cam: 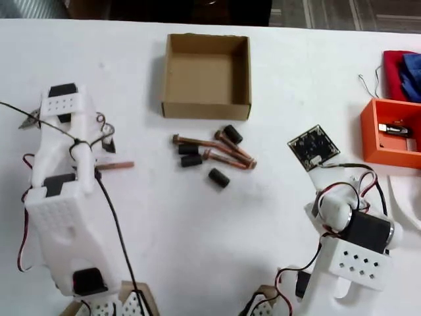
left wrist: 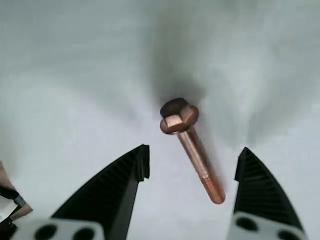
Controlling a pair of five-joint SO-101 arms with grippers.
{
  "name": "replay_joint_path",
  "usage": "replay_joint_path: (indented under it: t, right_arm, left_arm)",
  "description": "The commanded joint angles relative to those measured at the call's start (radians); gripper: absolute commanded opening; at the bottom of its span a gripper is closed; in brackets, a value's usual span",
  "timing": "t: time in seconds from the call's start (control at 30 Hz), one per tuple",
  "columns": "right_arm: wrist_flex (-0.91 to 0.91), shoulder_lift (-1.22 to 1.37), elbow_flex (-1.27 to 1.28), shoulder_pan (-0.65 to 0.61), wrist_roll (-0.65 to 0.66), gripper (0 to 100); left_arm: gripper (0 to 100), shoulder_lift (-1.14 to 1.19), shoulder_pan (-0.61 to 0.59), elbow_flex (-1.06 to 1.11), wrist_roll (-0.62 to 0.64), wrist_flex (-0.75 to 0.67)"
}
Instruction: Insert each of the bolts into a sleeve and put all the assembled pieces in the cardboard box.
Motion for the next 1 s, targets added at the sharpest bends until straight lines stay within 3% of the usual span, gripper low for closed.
replay_joint_path:
  t: [0.0,0.3,0.43,0.53,0.6,0.73,0.77,0.83,0.97]
  right_arm:
    - [-0.015,-0.021,-0.005,-0.007,-0.005,2.3]
    - [-0.015,-0.021,-0.005,-0.007,-0.005,2.3]
    - [-0.015,-0.022,-0.005,-0.007,-0.005,2.3]
    - [-0.015,-0.022,-0.005,-0.004,-0.005,2.3]
    - [-0.015,-0.022,-0.006,-0.005,-0.003,2.3]
    - [-0.015,-0.022,-0.006,-0.007,-0.003,2.3]
    - [-0.015,-0.022,-0.006,-0.007,-0.003,2.3]
    - [-0.015,-0.022,-0.006,-0.007,-0.003,2.3]
    - [-0.015,-0.022,-0.006,-0.007,-0.003,2.3]
  left_arm:
    - [29,0.055,-0.009,-0.019,0.035,-0.017]
    - [29,0.170,-0.048,-0.148,0.040,-0.008]
    - [29,0.227,-0.048,-0.211,-0.060,-0.012]
    - [29,0.282,-0.051,-0.271,-0.068,0.003]
    - [24,0.318,-0.051,-0.332,-0.071,0.040]
    - [5,0.388,-0.052,-0.463,-0.075,0.095]
    - [1,0.405,-0.052,-0.493,-0.094,0.109]
    - [5,0.436,-0.046,-0.553,-0.172,0.120]
    - [2,0.465,-0.046,-0.654,-0.399,0.124]
